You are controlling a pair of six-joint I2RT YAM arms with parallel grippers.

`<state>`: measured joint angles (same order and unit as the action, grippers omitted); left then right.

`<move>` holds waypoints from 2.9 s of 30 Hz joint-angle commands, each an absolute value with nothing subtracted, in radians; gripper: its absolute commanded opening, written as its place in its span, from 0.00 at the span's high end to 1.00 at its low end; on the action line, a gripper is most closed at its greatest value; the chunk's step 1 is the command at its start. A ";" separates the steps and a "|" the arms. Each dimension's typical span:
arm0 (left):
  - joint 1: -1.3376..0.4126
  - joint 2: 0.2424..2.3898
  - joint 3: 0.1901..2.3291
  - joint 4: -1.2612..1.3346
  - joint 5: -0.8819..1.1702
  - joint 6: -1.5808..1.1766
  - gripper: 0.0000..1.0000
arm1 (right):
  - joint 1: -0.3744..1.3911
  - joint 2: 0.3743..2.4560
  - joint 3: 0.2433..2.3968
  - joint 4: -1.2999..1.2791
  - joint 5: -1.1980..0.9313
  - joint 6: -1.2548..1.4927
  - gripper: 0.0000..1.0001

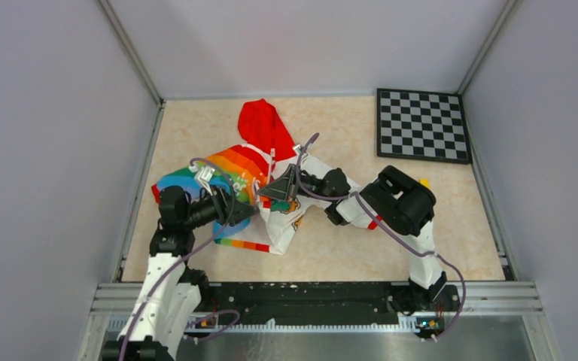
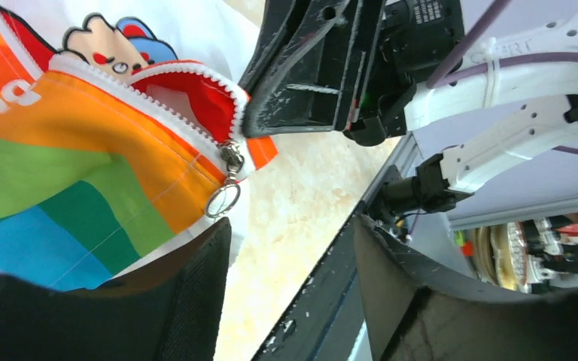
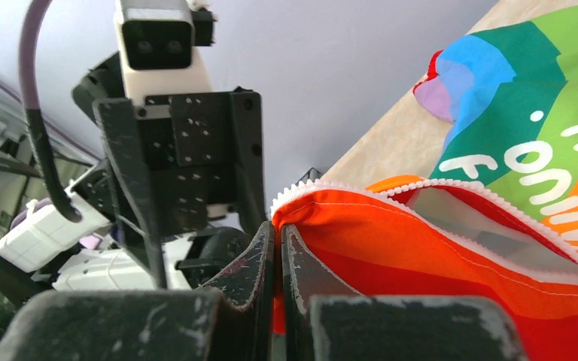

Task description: Zip up the jacket

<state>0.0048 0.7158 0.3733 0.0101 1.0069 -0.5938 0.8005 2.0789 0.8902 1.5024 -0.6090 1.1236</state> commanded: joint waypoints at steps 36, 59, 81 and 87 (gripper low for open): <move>0.055 0.834 -0.027 0.931 0.857 -1.402 0.09 | 0.787 2.007 0.893 1.725 -0.810 0.914 1.00; 0.063 1.265 -0.036 1.536 0.968 -1.685 0.50 | 0.792 2.001 0.899 1.726 -0.804 0.910 1.00; 0.063 1.193 -0.019 1.375 1.001 -1.550 0.97 | 0.792 2.000 0.902 1.725 -0.785 0.932 1.00; 0.062 1.137 0.047 1.197 1.076 -1.373 1.00 | 0.796 2.008 0.928 1.725 -0.757 0.995 1.00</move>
<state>0.0608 1.1717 0.0139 1.3113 0.9886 -1.5307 0.7864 2.0464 0.8902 1.5166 -0.7898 0.9573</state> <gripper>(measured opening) 0.006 0.009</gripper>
